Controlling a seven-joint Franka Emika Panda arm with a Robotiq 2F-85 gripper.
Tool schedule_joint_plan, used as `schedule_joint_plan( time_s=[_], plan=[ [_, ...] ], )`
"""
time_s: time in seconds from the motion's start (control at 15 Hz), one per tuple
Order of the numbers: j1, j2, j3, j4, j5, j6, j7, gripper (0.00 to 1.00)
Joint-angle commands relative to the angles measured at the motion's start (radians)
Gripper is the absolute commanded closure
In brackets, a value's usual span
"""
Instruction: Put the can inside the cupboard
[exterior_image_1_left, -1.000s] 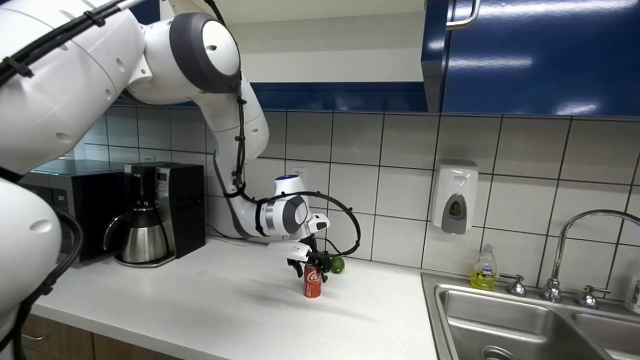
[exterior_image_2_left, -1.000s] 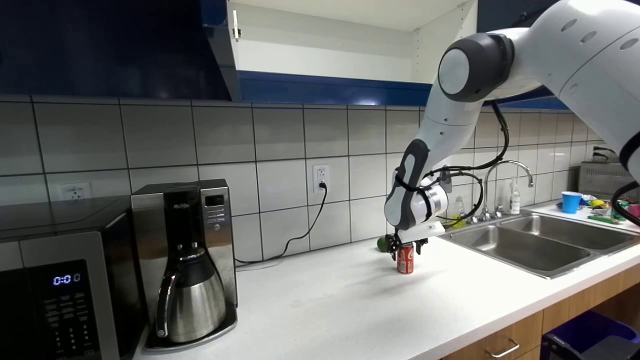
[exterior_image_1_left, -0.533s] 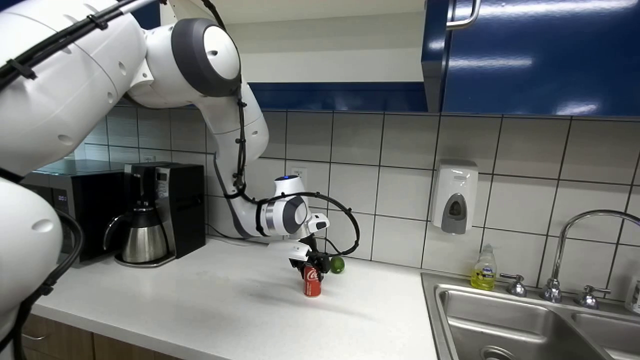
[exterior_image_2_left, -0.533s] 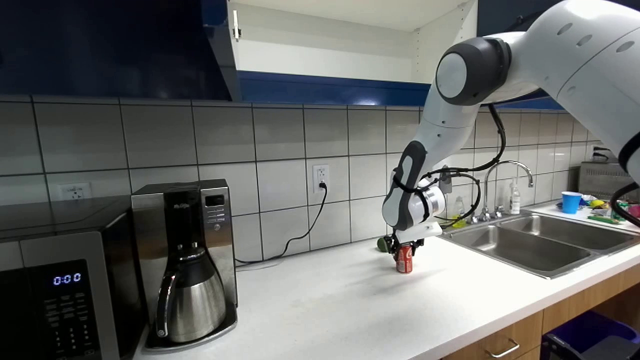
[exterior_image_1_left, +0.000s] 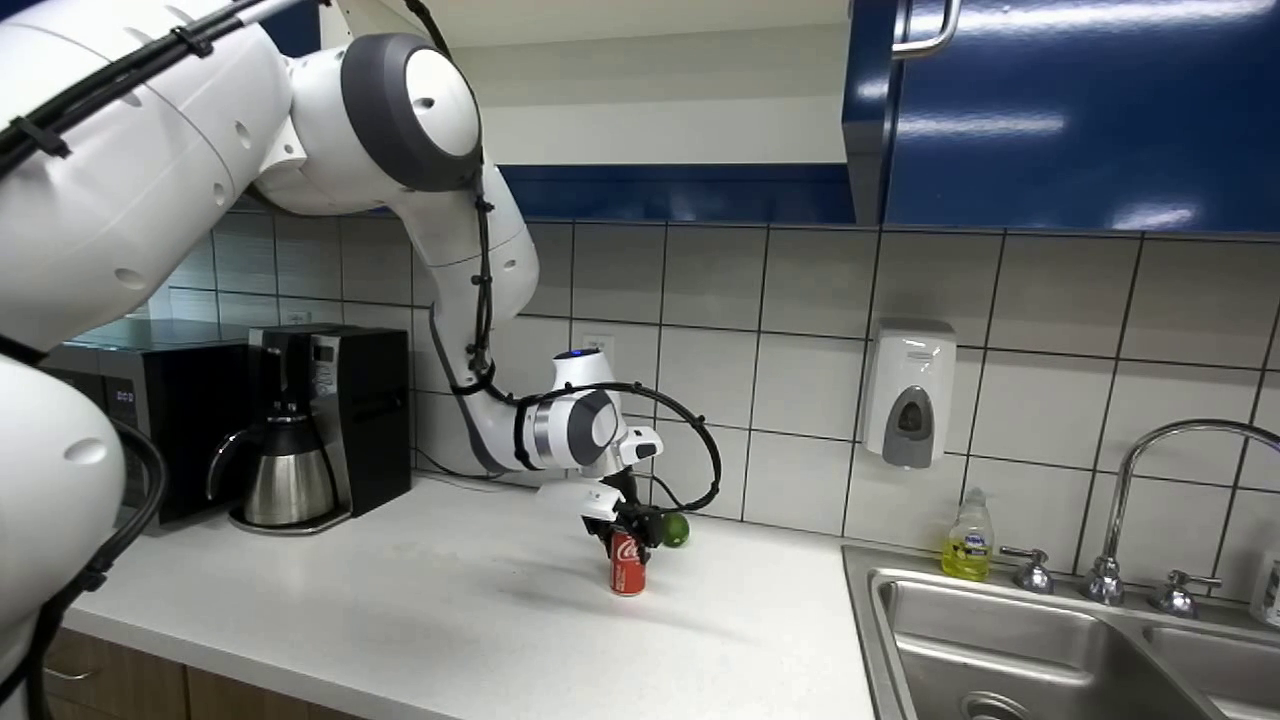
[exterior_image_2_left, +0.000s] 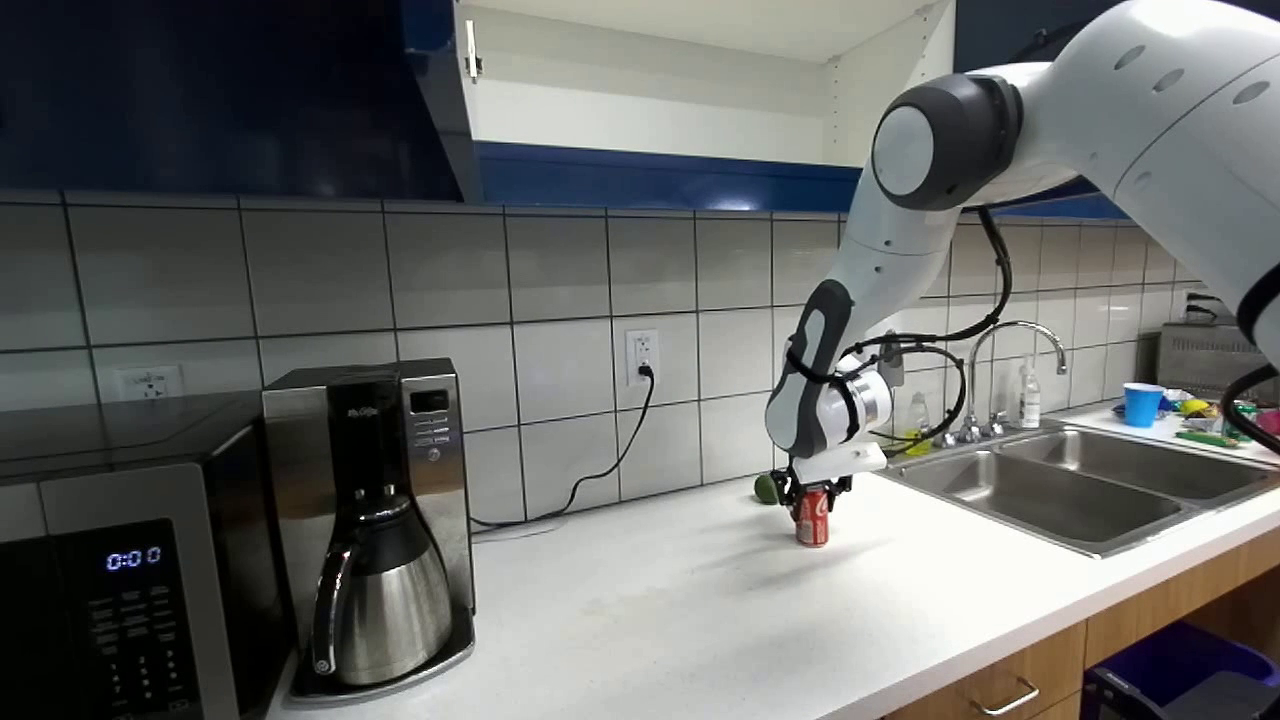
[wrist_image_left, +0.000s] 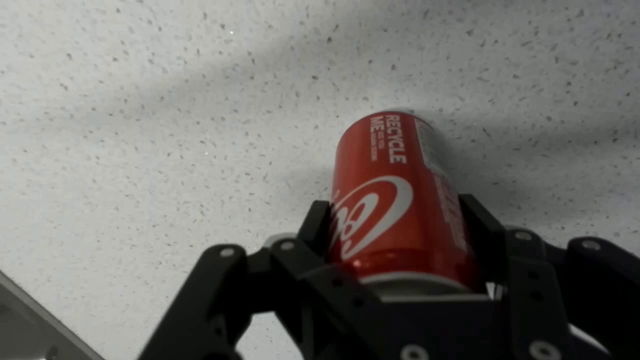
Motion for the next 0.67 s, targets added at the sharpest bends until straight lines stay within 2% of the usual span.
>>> schedule_joint_plan(
  time_s=[0.0, 0.27, 0.6],
  plan=[
    [0.028, -0.086, -0.027, -0.035, -0.006, -0.091, 0.013, 0.59],
    [0.052, -0.156, -0.043, -0.056, -0.036, -0.171, 0.022, 0.59],
    [0.061, -0.264, -0.027, -0.118, -0.081, -0.252, 0.017, 0.59]
  ],
)
